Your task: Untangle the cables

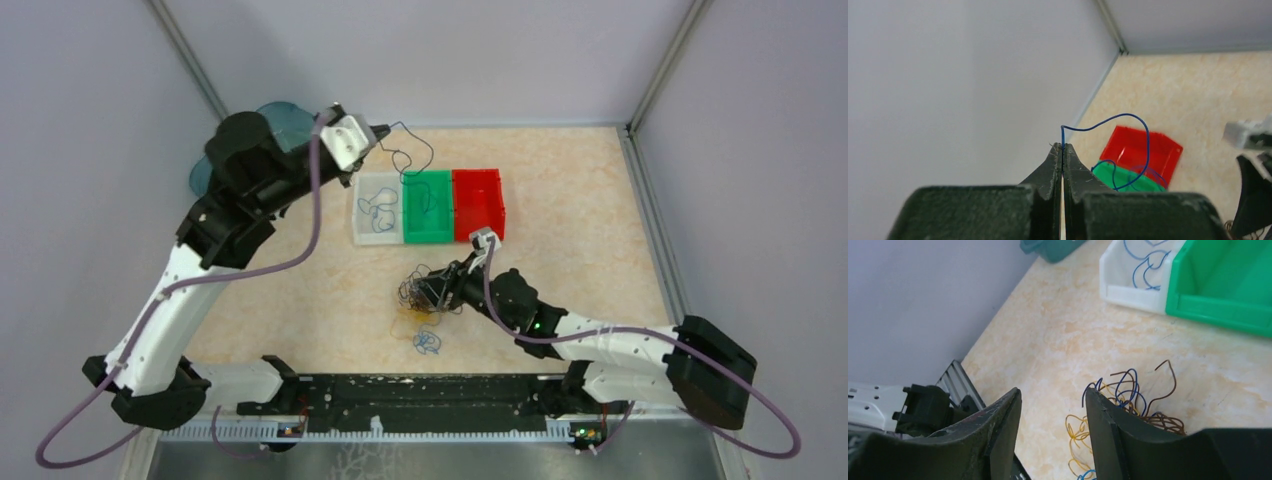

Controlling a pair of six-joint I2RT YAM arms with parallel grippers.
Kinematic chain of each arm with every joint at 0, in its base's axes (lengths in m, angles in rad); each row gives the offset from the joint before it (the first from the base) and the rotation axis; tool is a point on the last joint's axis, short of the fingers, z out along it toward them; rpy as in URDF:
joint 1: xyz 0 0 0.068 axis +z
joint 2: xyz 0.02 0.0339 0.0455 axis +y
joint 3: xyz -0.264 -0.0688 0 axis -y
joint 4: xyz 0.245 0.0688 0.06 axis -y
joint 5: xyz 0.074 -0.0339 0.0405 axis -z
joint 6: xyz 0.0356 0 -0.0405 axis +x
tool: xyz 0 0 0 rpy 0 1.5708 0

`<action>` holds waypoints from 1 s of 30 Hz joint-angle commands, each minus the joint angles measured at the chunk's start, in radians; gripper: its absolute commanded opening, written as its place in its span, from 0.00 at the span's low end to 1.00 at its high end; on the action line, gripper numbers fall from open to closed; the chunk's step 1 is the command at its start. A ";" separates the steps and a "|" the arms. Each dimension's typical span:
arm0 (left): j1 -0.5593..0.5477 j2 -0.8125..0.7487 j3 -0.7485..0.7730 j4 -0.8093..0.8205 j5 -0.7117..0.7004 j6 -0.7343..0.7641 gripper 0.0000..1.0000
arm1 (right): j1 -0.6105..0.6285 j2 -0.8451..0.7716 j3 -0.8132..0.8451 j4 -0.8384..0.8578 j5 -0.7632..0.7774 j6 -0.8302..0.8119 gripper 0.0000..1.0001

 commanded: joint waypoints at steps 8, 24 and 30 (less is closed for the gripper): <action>0.217 0.092 -0.224 0.096 -0.082 0.052 0.00 | 0.008 -0.220 0.010 -0.188 0.304 -0.038 0.56; 0.363 0.235 -0.411 0.304 -0.040 0.055 0.00 | 0.008 -0.267 -0.008 -0.228 0.350 -0.038 0.57; 0.369 0.286 -0.450 0.374 -0.037 0.059 0.00 | 0.009 -0.279 -0.013 -0.231 0.358 -0.040 0.57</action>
